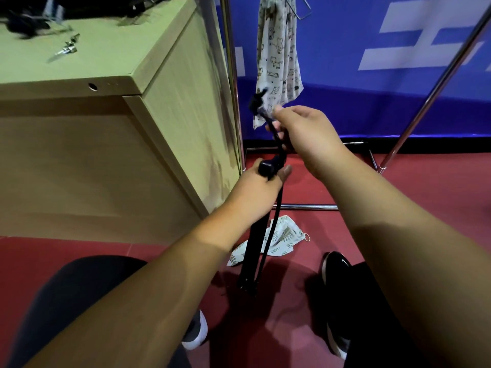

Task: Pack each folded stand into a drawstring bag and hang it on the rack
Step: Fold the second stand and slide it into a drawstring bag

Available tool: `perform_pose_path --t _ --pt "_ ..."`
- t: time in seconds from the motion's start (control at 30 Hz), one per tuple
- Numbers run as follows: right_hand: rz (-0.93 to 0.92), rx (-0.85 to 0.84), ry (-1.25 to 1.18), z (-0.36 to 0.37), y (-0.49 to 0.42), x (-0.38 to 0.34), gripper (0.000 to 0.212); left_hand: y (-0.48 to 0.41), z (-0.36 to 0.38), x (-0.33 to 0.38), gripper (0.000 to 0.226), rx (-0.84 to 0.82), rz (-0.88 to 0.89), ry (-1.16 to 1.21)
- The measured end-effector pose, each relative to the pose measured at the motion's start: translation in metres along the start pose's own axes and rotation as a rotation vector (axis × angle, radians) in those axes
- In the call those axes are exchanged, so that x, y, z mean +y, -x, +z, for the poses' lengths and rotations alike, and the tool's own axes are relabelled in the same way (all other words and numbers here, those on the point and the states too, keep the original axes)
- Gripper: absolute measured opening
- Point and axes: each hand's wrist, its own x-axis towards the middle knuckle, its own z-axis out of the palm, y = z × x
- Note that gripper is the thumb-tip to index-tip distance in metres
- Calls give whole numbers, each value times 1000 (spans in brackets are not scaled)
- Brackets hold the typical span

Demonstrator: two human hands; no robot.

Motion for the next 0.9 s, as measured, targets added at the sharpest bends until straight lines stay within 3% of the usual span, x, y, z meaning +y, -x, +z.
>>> perform_pose_path --t 0.13,0.33,0.43,0.53,0.63,0.7,0.8,0.9 --pt "55 72 97 -5 -1 3 21 -10 -16 2 48 2 -51 92" --pt "279 -15 114 0 -3 11 27 -26 -30 -4 99 -23 -148 449" --pt "393 -136 83 5 1 15 35 -26 -39 8 75 -32 -105 541" --pt "481 -443 179 -1 10 22 43 -31 -44 12 58 -5 -98 563" --pt "464 -647 381 -2 17 27 20 -36 -45 14 30 -15 -119 565" --pt "389 -604 410 1 17 31 8 -37 -44 19 18 -41 -141 621" --pt "324 -443 352 6 13 43 27 -37 -39 25 17 -46 -123 736" --pt "304 -296 334 5 9 70 19 -36 -26 19 6 -59 -136 663"
